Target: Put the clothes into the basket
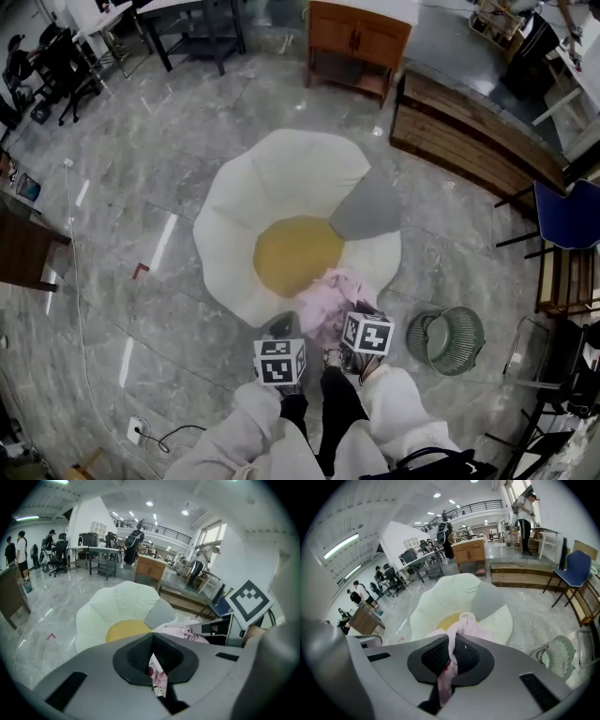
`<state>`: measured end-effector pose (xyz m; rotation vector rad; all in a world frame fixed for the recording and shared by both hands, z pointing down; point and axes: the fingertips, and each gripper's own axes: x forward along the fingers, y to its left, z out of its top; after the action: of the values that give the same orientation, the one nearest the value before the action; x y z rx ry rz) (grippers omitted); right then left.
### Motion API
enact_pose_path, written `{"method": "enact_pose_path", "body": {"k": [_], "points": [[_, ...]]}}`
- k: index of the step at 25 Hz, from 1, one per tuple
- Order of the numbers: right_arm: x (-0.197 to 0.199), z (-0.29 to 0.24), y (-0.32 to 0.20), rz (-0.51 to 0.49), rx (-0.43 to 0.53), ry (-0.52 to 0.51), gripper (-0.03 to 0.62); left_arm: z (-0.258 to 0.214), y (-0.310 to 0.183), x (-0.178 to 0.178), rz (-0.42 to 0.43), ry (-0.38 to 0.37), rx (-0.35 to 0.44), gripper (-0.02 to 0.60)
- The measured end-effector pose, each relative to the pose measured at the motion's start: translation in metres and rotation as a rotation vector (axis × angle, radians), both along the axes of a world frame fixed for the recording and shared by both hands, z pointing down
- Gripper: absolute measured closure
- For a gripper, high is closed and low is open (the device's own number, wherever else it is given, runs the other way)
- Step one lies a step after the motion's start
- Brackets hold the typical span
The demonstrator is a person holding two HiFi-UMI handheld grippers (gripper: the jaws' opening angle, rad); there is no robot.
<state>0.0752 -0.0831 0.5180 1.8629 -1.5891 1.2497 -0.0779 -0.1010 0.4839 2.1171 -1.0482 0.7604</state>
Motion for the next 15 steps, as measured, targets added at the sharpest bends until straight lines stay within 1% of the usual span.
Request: {"method": "enact_pose_path", "body": {"k": [3, 7, 10, 15], "points": [[-0.005, -0.027, 0.009, 0.029, 0.020, 0.000, 0.566, -0.017, 0.009, -0.003, 0.033, -0.003, 0.008, 0.578], [-0.014, -0.064, 0.013, 0.039, 0.058, 0.001, 0.566, -0.043, 0.009, -0.005, 0.089, -0.004, 0.050, 0.578], [-0.017, -0.087, 0.014, 0.044, 0.086, 0.017, 0.566, -0.064, 0.004, -0.002, 0.112, 0.020, 0.082, 0.578], [-0.012, -0.116, 0.025, 0.086, 0.120, 0.041, 0.566, -0.094, -0.003, 0.011, 0.162, 0.060, 0.133, 0.578]]}}
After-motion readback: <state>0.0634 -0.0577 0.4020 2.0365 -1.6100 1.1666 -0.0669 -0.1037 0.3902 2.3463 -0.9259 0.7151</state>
